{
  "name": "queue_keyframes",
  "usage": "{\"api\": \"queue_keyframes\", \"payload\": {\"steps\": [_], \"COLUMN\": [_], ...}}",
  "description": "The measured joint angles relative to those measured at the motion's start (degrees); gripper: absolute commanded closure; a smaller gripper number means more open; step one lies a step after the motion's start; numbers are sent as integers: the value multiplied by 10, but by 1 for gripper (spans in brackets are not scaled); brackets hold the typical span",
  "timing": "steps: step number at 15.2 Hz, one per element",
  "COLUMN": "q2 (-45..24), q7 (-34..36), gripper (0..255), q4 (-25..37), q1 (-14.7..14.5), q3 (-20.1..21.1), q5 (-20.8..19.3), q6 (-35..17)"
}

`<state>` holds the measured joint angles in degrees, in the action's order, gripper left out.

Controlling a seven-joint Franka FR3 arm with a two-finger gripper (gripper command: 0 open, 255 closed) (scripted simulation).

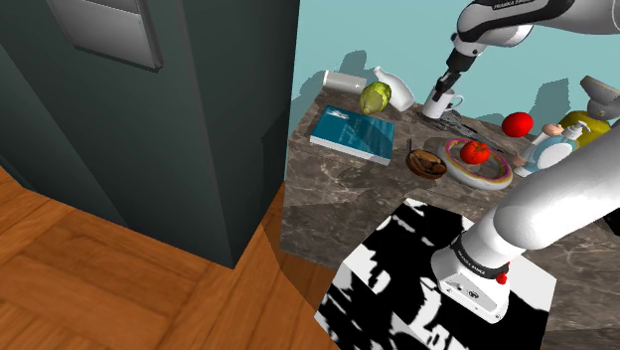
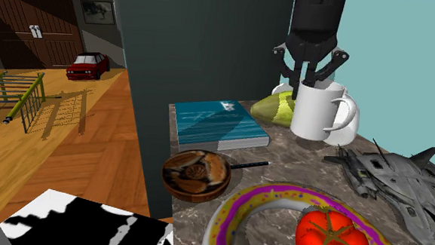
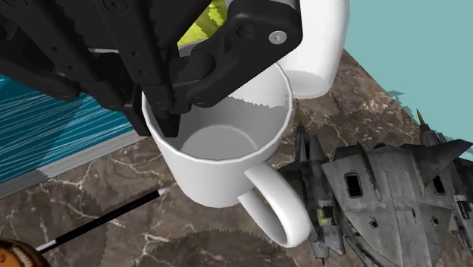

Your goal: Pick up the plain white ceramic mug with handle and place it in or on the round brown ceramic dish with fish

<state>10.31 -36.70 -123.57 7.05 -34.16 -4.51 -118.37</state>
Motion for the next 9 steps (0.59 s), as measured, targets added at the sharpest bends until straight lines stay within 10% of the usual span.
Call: {"api": "queue_keyframes", "payload": {"steps": [9], "q2": [161], "q7": [83], "gripper": [255], "q4": [-101], "q1": [20], "q3": [63], "q5": [-69], "q6": [52]}}
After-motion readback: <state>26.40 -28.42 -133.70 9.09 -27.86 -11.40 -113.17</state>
